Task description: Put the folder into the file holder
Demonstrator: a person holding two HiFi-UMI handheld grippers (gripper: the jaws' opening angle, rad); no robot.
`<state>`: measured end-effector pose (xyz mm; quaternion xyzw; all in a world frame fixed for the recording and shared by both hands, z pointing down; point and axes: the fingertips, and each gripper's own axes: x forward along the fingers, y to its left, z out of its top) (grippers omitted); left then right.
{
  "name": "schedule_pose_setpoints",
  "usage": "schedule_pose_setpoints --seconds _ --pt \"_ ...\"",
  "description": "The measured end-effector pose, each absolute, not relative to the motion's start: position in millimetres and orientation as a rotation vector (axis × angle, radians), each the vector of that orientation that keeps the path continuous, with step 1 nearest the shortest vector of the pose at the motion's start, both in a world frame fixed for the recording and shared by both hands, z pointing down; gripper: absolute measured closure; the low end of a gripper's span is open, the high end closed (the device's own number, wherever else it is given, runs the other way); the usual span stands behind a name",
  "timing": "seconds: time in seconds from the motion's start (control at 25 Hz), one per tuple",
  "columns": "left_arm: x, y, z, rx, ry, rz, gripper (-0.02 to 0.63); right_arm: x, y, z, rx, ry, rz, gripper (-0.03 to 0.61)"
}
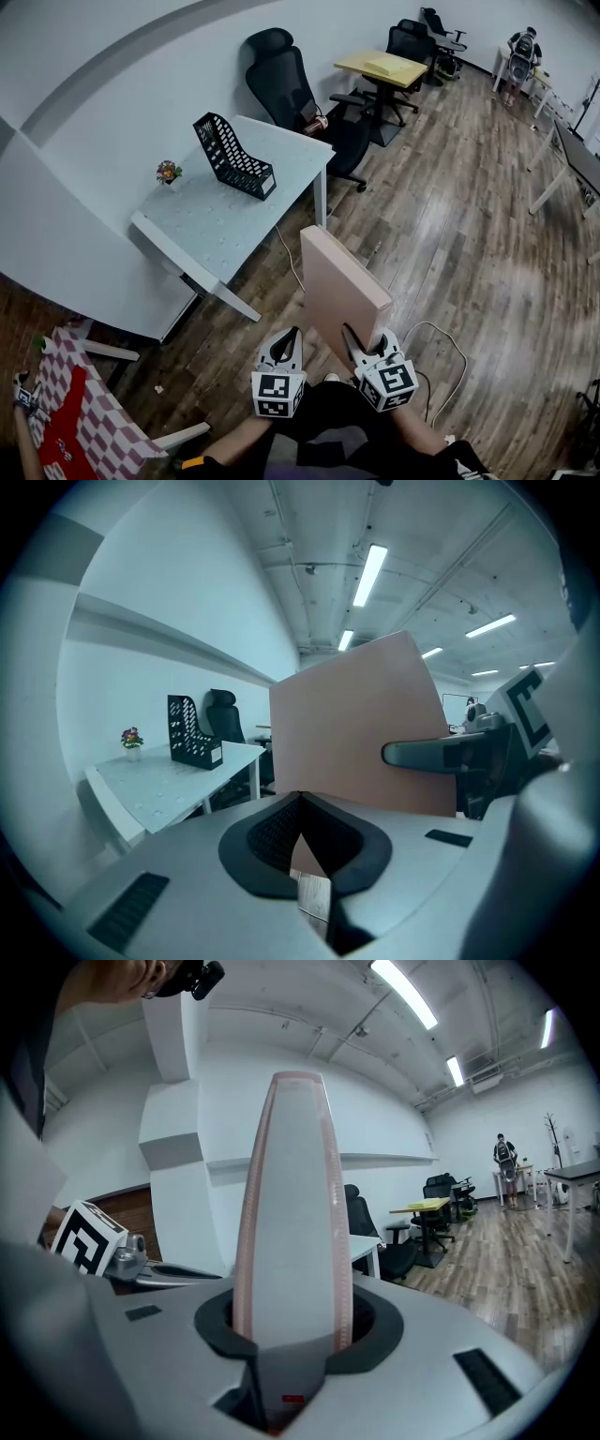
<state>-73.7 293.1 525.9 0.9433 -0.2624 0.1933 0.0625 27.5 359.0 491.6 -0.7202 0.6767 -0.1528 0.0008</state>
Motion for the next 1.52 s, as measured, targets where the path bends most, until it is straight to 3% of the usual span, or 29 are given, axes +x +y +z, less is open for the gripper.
schedule_pose_setpoints --seconds 0.56,1.0,1.52 --pt "-48.9 230.8 541.3 2.821 -0.758 0.615 0.607 58.4 296.7 487.3 -2.273 2.077 -0.469 0.431" --pt "-24.3 100.6 553.1 2.763 -0.766 0.651 0.607 102.1 155.7 469.0 -2.266 2.07 -0.422 0.431" --pt "1.1 -29.5 505.1 2.849 -0.751 0.528 0.607 115.1 34.4 405.6 -2.276 2.068 -0.253 0.431"
